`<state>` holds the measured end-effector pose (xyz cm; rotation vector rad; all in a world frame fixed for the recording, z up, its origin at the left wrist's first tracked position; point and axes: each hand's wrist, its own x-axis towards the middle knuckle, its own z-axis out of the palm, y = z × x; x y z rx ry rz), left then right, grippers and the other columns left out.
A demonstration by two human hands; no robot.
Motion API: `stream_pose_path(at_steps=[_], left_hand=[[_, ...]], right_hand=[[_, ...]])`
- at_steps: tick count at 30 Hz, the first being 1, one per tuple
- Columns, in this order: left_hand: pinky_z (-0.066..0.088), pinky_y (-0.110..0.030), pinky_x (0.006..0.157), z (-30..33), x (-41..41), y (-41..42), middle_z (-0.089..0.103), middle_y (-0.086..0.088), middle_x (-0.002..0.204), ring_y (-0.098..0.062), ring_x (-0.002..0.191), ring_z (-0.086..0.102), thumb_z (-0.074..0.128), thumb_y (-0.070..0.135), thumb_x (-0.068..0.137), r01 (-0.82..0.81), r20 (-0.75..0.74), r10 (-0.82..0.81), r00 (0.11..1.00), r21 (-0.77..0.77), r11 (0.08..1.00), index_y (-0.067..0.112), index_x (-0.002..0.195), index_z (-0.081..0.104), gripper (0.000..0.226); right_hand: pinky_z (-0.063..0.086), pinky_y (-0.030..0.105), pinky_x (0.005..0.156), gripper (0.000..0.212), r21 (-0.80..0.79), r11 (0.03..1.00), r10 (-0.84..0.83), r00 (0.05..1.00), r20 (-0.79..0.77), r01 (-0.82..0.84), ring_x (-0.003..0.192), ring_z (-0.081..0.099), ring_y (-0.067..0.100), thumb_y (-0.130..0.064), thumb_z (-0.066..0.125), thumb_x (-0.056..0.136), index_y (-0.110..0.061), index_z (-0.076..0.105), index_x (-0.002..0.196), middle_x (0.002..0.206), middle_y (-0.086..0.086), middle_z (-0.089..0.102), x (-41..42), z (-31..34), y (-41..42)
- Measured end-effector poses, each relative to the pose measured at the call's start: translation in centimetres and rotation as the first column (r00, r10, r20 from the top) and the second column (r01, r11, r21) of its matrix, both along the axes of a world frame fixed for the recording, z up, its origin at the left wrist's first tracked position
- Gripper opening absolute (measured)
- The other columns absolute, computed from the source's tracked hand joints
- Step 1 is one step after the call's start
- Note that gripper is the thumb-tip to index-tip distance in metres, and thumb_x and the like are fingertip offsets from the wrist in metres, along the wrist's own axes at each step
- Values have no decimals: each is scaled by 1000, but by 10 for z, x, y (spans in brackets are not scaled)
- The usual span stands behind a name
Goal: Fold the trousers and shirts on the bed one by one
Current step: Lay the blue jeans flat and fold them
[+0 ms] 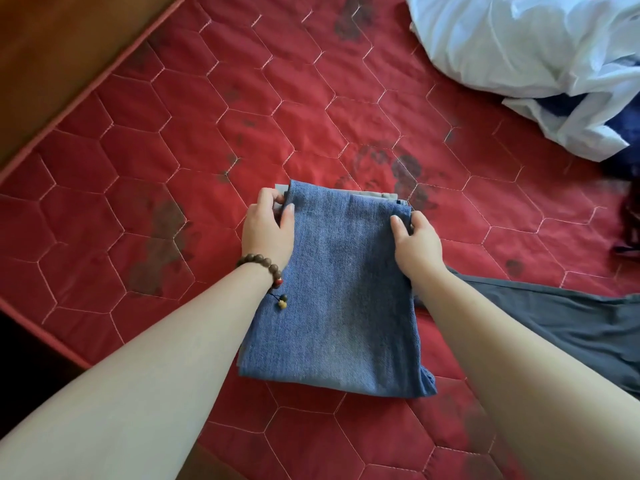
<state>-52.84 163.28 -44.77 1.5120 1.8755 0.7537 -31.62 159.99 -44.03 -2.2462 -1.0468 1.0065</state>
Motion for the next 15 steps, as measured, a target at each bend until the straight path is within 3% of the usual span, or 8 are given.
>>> stream_pose_path(at_steps=[2, 4, 7, 9, 12, 15], left_hand=[[30, -14, 70, 2, -1, -1, 46, 12, 80, -18, 86, 51, 61, 25, 90, 7, 12, -8, 1000, 40, 999, 15, 99, 57, 14], [27, -12, 67, 1, 0, -2, 47, 5, 85, -15, 81, 46, 63, 30, 89, 9, 1, -9, 1000, 11, 1000, 17, 90, 55, 16], [22, -18, 61, 0, 5, -4, 47, -6, 84, -16, 69, 40, 59, 36, 92, 8, -83, -15, 996, -73, 997, 16, 63, 37, 41], [20, -20, 60, 3, 7, -7, 45, -8, 81, -19, 66, 38, 55, 33, 94, -4, -83, -2, 997, -73, 997, 17, 57, 28, 48], [20, -22, 62, 6, 5, -15, 43, -8, 81, -21, 67, 36, 53, 25, 95, -27, -41, 26, 999, -21, 999, 20, 57, 24, 48], [20, -24, 58, 2, 4, -17, 44, -9, 82, -21, 65, 37, 54, 32, 94, -23, -90, 14, 996, -103, 994, 18, 57, 26, 49]], right_hand=[[31, 30, 71, 18, 12, 1000, 13, 1000, 2, -13, 87, 50, 24, -29, 48, 99, -13, 49, 90, 97, 9, 60, 1, 1, 1], [29, 29, 69, 17, 3, 1000, 27, 1000, 8, -27, 85, 49, 22, -28, 48, 99, -13, 49, 89, 92, 5, 57, 2, 1, 2], [26, 29, 66, 18, -17, 999, 36, 999, 24, -36, 83, 47, 20, -28, 48, 99, -13, 48, 89, 87, 1, 54, 2, 2, 4], [25, 29, 66, 22, -23, 999, 24, 999, 31, -23, 82, 46, 21, -29, 46, 100, -11, 47, 88, 84, 1, 51, 1, 2, 3], [28, 31, 71, 25, 11, 1000, 7, 999, 44, -8, 87, 47, 25, -29, 42, 101, -7, 46, 89, 94, 12, 53, -3, 0, -1], [29, 33, 75, 29, 14, 999, 50, 991, 128, -52, 98, 50, 32, -30, 45, 100, -2, 51, 96, 105, 20, 55, -6, -5, -3]])
